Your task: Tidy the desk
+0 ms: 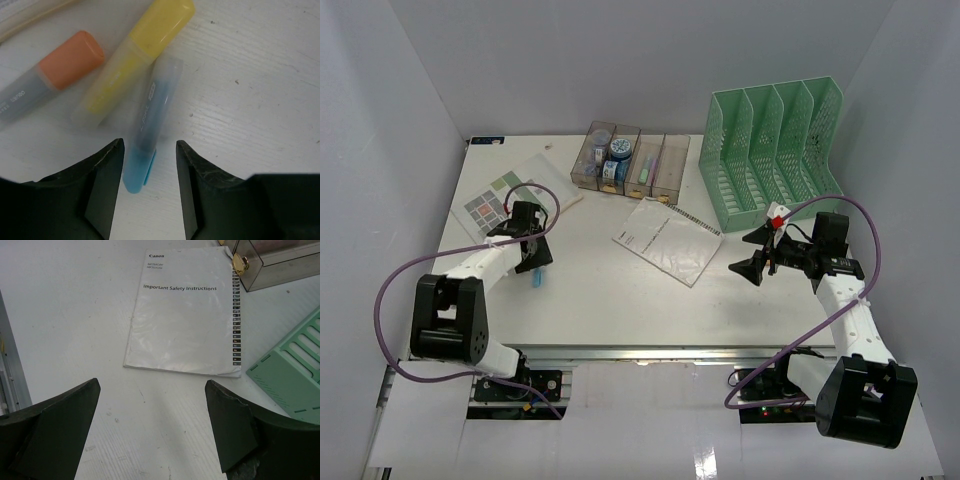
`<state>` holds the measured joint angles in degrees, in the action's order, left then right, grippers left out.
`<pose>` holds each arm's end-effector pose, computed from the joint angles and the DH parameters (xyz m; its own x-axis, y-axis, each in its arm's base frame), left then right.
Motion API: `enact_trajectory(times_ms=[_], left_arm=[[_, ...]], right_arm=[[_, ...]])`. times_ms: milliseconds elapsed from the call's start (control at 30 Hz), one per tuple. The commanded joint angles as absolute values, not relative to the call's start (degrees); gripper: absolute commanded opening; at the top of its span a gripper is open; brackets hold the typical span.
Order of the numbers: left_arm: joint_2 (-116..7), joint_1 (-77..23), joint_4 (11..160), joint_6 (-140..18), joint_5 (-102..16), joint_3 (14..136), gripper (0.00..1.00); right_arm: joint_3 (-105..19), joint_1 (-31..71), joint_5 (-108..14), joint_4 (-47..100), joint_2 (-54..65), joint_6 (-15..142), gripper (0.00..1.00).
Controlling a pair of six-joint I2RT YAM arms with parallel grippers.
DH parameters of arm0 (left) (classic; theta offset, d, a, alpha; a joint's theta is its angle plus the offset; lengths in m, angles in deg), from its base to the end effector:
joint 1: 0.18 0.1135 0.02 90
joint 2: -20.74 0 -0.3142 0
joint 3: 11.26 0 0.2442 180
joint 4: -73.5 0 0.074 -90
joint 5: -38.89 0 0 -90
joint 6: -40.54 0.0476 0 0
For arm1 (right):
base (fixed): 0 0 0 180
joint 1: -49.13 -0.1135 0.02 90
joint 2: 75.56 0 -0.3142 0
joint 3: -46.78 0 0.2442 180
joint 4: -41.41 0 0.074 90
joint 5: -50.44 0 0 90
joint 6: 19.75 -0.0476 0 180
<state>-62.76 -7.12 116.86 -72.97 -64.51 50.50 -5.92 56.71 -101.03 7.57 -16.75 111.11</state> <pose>0.2613 -0.0207 0.2261 -0.8339 -0.2894 -0.4699 -0.3402 0.9400 0.0248 0.1782 0.0185 0.2942 -0.0858 -0.3038 -0.9489 -0.8737 0.4807 -0.0749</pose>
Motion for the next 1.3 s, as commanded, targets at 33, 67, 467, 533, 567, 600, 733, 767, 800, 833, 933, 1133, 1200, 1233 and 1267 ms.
enact_trajectory(times_ms=[33, 67, 467, 533, 567, 600, 733, 767, 800, 833, 933, 1133, 1200, 1233, 1267], left_arm=[[-65.9, -6.9, 116.5, -69.3, -62.0, 53.2, 0.52], [-66.2, -6.9, 116.5, -69.1, -61.6, 53.2, 0.51], [-66.0, -6.9, 116.0, -65.8, -55.3, 52.5, 0.29], [-65.9, -6.9, 115.3, -65.3, -51.1, 52.2, 0.22], [-66.0, -7.0, 115.0, -64.8, -48.1, 52.1, 0.19], [-66.0, -7.3, 114.9, -64.5, -46.1, 52.2, 0.17], [-64.7, -8.6, 114.0, -64.7, -39.7, 52.5, 0.13], [-63.7, -9.0, 113.2, -65.4, -38.1, 52.8, 0.13], [-62.7, -9.4, 112.4, -66.2, -36.6, 53.1, 0.13], [-62.1, -9.6, 111.7, -66.8, -34.0, 53.5, 0.12], [-61.6, -10.9, 109.1, -68.7, -29.4, 56.7, 0.12], [-67.8, -13.4, 102.1, -74.8, -22.4, 66.6, 0.12], [-72.5, -15.0, 100.7, -75.6, -22.5, 72.4, 0.11], [-74.5, -16.0, 100.6, -75.7, -23.0, 75.0, 0.12], [-77.0, -16.8, 100.5, -75.7, -23.5, 78.3, 0.12]], right_arm=[[-6.1, 57.1, -102.2, 7.5, -17.2, 111.2, 0.92], [-6.1, 57.1, -102.2, 7.5, -17.2, 111.2, 0.92], [-6.1, 57.2, -102.1, 7.5, -16.7, 111.2, 0.92], [-6.0, 57.2, -102.2, 7.6, -16.7, 111.2, 0.92], [-6.0, 57.1, -102.2, 7.5, -16.7, 111.2, 0.92], [-6.0, 57.1, -102.2, 7.5, -16.7, 111.2, 0.92], [-6.0, 57.1, -102.3, 7.4, -16.7, 111.3, 0.92], [-6.0, 57.2, -102.4, 7.4, -16.7, 111.3, 0.92], [-5.9, 57.2, -102.4, 7.3, -16.7, 111.4, 0.92], [-5.9, 57.2, -102.5, 7.3, -16.7, 111.5, 0.92], [-5.9, 57.2, -102.8, 7.2, -16.6, 111.6, 0.92], [-5.9, 57.3, -102.8, 7.0, -16.5, 111.9, 0.92], [-5.9, 57.4, -102.8, 7.0, -16.3, 112.1, 0.92], [-5.9, 57.4, -102.8, 6.9, -16.3, 112.1, 0.92], [-5.9, 57.5, -102.8, 6.9, -16.3, 112.1, 0.92]])
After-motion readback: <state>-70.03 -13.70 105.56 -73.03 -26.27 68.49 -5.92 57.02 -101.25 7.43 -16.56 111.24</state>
